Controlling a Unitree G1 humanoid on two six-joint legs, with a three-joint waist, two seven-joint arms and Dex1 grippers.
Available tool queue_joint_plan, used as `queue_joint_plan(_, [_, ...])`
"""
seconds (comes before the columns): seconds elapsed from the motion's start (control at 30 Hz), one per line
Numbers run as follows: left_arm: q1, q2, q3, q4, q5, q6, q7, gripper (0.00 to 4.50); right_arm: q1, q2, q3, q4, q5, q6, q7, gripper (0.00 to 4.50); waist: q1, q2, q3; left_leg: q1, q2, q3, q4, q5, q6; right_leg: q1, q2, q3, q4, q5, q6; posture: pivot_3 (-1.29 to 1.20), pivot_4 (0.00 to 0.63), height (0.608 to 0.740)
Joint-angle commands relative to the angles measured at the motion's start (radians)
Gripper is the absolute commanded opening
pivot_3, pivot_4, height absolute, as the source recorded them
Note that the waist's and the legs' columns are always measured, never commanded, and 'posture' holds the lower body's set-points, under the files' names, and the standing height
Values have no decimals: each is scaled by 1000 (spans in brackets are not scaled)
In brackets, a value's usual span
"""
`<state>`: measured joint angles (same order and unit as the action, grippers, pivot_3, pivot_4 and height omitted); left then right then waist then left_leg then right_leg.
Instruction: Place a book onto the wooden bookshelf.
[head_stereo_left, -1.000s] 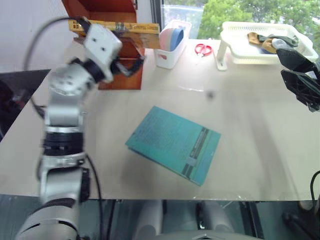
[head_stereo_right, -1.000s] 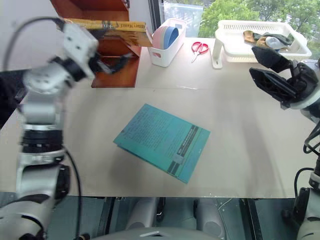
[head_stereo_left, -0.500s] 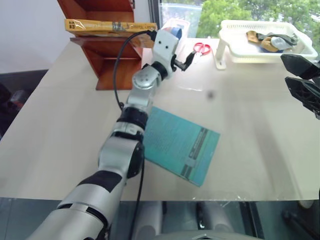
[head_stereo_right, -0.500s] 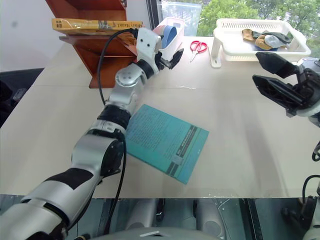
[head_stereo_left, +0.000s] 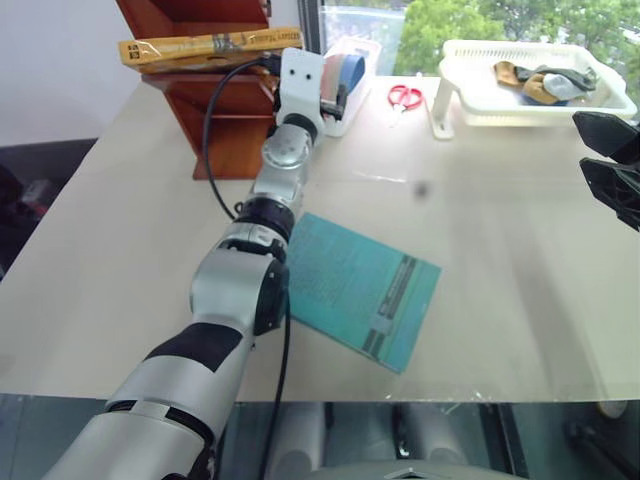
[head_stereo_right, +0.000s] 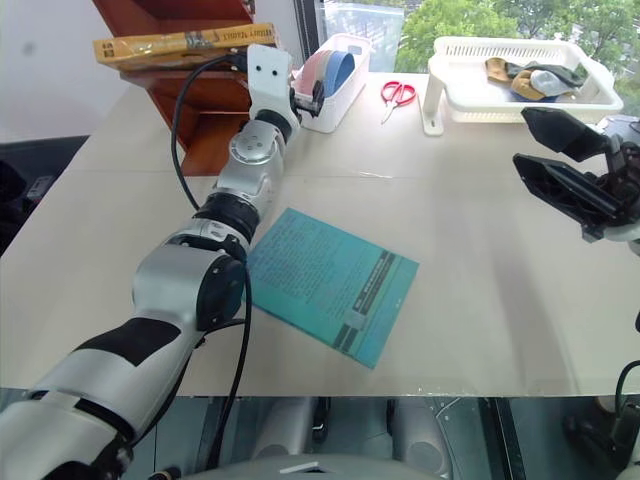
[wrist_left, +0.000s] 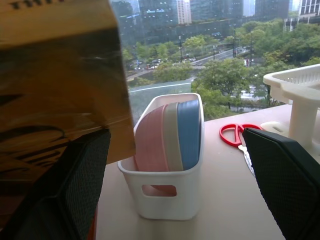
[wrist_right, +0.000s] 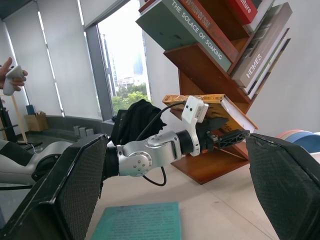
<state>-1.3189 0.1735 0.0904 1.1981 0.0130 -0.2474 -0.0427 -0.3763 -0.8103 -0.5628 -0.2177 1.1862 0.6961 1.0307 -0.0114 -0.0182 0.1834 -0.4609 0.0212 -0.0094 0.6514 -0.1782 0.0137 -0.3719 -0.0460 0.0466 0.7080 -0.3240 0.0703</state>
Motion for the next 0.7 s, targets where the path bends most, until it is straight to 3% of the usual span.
queue_joint_plan(0.03, [26,2,16,-59,-20,-14,-19,4455,-10,-10,-18,-13,12,-13,1,4500,0,0,0,0,0,0,0,0,0,0,0,0,0,0,0,0,150,740])
queue_joint_plan(0.2, [166,25,11,-195,-31,57,-82,4455,6,-4,10,-3,-20,-18,19,4500,0,0,0,0,0,0,0,0,0,0,0,0,0,0,0,0,150,740])
queue_joint_plan(0.4, [501,114,49,-698,-95,382,-165,4455,99,5,31,11,-79,-30,63,4500,-8,1,0,1,1,-1,-3,1,-1,-1,0,4,0,0,0,0,150,740])
queue_joint_plan(0.57, [759,203,153,-1136,-296,721,-267,4455,193,-12,33,49,-134,-31,113,4500,3,1,0,1,2,-3,-2,0,-1,-1,0,3,1,0,0,0,150,740])
queue_joint_plan(0.7, [995,351,253,-1433,-499,940,-430,4455,260,-25,48,81,-195,-44,151,4500,-3,1,0,8,4,-2,-4,0,0,4,-1,4,-1,0,0,0,150,740])
